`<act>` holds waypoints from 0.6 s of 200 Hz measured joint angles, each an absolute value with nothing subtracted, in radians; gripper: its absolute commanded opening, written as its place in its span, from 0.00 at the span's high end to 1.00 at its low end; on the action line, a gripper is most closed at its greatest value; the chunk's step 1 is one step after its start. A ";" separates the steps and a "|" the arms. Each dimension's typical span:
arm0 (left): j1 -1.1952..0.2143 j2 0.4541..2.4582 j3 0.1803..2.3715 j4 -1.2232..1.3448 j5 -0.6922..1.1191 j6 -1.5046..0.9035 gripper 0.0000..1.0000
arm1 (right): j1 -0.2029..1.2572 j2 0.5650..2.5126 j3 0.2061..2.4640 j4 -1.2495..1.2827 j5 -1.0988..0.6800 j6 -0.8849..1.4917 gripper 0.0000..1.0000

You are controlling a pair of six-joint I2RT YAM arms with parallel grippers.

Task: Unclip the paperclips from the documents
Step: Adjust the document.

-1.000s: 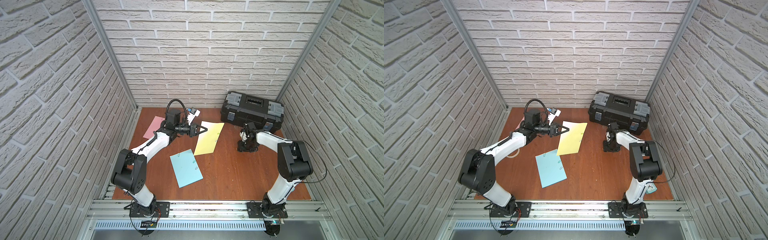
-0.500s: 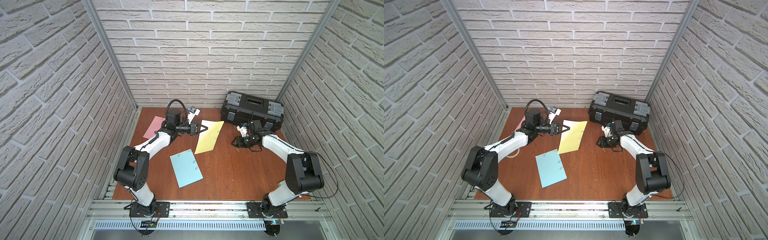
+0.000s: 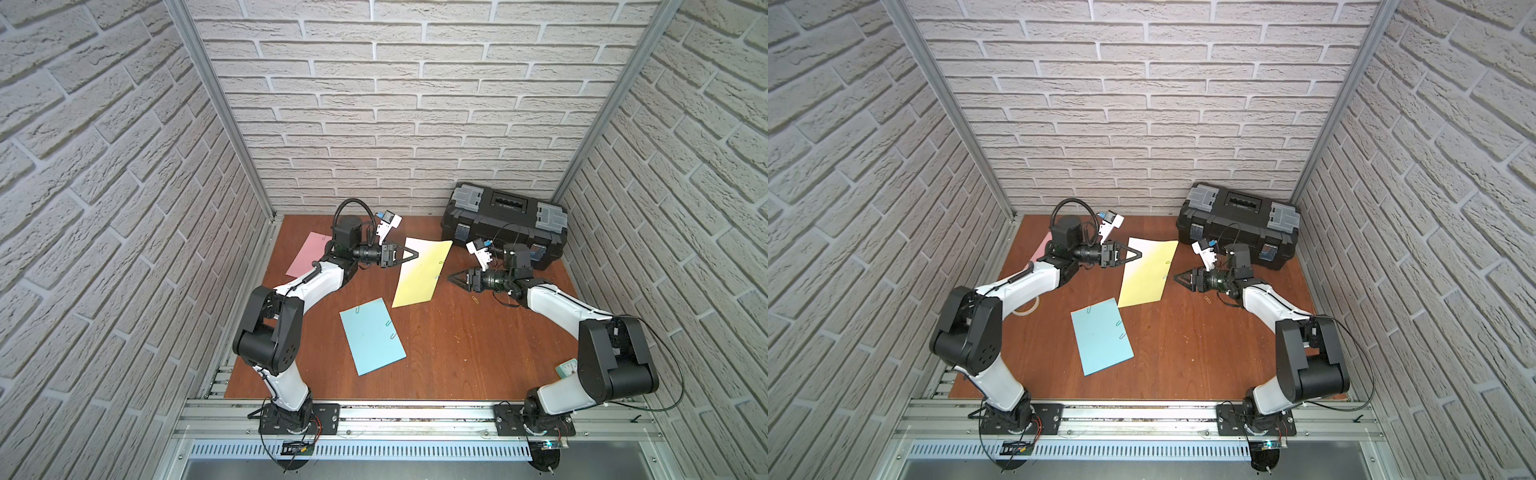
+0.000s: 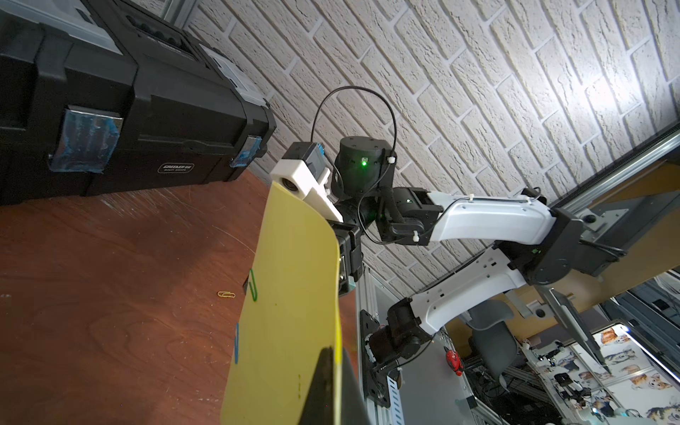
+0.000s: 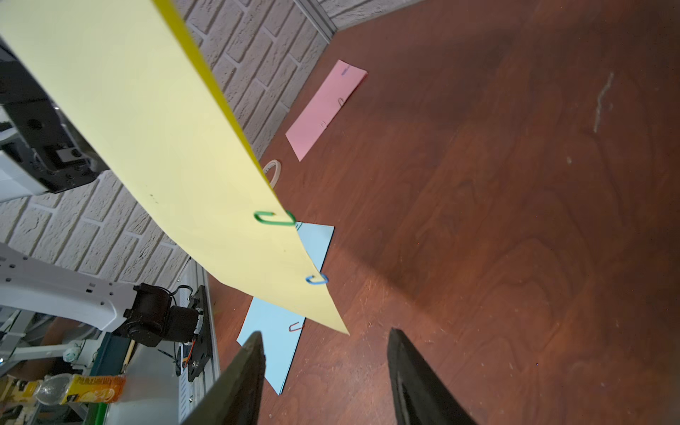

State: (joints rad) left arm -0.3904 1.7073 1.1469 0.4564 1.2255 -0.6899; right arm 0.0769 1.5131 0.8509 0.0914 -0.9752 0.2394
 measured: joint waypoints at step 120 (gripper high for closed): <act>-0.432 1.651 1.171 0.260 1.248 -0.577 1.00 | 0.083 1.538 0.991 0.244 -1.177 0.262 0.56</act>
State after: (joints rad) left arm -0.4316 1.6508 1.1713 0.2600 1.2476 -0.5774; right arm 0.0826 1.5375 0.9913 0.2440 -1.1774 0.2619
